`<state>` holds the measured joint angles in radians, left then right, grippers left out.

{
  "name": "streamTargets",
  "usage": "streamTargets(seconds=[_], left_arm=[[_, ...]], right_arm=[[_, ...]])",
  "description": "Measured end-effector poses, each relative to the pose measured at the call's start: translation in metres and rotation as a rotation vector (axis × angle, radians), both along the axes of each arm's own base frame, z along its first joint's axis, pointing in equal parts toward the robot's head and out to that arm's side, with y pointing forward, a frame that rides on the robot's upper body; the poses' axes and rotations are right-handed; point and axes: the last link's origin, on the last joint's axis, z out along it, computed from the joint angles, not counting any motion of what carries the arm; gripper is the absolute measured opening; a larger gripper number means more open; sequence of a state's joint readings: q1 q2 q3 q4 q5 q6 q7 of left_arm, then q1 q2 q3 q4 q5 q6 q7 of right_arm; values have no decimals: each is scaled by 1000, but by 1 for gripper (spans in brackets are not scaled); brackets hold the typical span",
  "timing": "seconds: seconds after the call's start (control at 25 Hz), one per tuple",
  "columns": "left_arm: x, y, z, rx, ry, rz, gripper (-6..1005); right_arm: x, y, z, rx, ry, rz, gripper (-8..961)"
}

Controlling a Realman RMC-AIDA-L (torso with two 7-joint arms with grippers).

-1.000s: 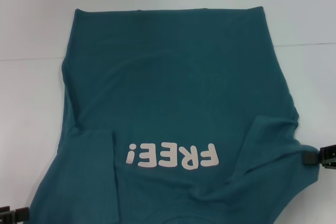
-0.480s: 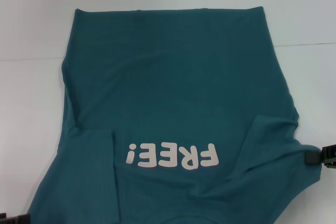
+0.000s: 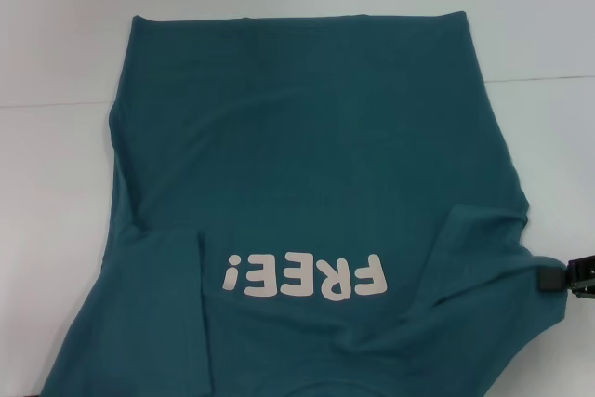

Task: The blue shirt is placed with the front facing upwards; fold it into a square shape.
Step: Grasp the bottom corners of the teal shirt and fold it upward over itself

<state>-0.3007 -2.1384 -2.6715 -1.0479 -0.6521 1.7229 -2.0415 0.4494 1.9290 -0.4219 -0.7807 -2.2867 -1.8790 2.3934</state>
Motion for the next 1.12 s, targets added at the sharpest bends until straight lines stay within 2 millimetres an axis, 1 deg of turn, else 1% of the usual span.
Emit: streamTargets(seconds=[0.32, 0.56, 1.0, 1.12], left_arm=[[3, 2, -5, -35, -4, -22, 874], [5, 9, -7, -21, -1, -8, 684], [7, 11, -9, -20, -22, 3, 242], [7, 11, -8, -14, -31, 11, 147]], right_arm=[[1, 0, 1, 2, -1, -1, 45], [1, 0, 1, 2, -2, -1, 45], [1, -1, 1, 6, 3, -2, 45], [1, -2, 1, 5, 5, -2, 45]])
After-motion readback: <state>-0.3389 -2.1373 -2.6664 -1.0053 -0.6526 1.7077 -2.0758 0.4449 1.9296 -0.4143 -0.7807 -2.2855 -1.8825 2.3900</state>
